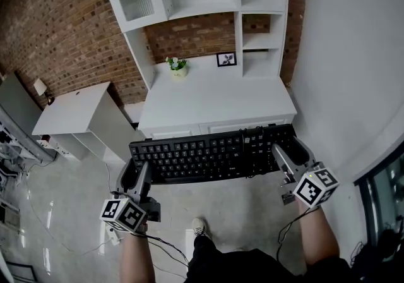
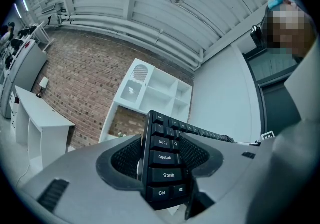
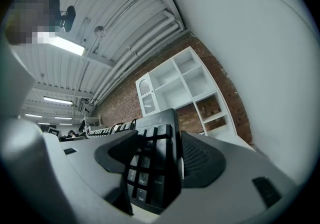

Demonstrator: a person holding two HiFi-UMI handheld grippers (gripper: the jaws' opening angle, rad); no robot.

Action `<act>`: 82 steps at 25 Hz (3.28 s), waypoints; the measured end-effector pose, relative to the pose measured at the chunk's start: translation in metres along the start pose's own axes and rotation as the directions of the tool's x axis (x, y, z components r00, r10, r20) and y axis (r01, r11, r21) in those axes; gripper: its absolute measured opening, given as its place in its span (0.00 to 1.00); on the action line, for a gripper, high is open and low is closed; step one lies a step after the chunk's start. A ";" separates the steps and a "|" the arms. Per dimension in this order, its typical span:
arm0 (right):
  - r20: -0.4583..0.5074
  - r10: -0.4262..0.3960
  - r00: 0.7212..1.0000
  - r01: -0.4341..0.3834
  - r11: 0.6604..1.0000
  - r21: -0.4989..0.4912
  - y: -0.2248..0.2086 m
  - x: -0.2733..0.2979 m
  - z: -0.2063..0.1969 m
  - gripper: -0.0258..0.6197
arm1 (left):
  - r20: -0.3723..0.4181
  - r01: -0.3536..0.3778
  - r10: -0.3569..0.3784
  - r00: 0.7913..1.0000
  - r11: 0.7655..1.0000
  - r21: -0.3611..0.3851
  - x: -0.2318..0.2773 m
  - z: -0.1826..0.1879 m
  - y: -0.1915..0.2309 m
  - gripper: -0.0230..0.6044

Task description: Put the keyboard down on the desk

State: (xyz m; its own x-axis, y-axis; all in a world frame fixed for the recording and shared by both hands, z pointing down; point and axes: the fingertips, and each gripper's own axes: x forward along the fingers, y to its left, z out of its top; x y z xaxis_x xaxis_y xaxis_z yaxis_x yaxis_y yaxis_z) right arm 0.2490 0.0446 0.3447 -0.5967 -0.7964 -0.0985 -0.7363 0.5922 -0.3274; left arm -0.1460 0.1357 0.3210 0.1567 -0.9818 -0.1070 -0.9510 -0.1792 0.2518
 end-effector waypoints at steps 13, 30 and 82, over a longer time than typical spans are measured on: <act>-0.046 -0.013 0.999 0.014 1.000 0.009 -0.004 0.148 -0.016 0.46 | -0.051 -0.030 0.028 0.998 0.999 -0.036 0.098 0.009 0.107 0.44; -0.080 -0.069 0.994 0.070 0.997 0.014 0.021 0.289 -0.043 0.46 | -0.095 -0.008 0.000 0.996 0.997 -0.080 0.188 0.022 0.239 0.44; -0.241 -0.101 0.965 0.123 0.990 0.075 -0.168 0.515 -0.117 0.46 | -0.241 -0.057 0.025 0.970 0.990 -0.128 0.449 -0.094 0.335 0.44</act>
State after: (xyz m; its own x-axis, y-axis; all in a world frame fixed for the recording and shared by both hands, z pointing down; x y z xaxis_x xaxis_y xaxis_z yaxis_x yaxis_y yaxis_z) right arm 0.0282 -0.4501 0.4584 -0.5781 -0.7993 0.1643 -0.7779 0.4790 -0.4068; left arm -0.3692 -0.3706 0.4476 0.1923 -0.9722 0.1339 -0.9166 -0.1292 0.3782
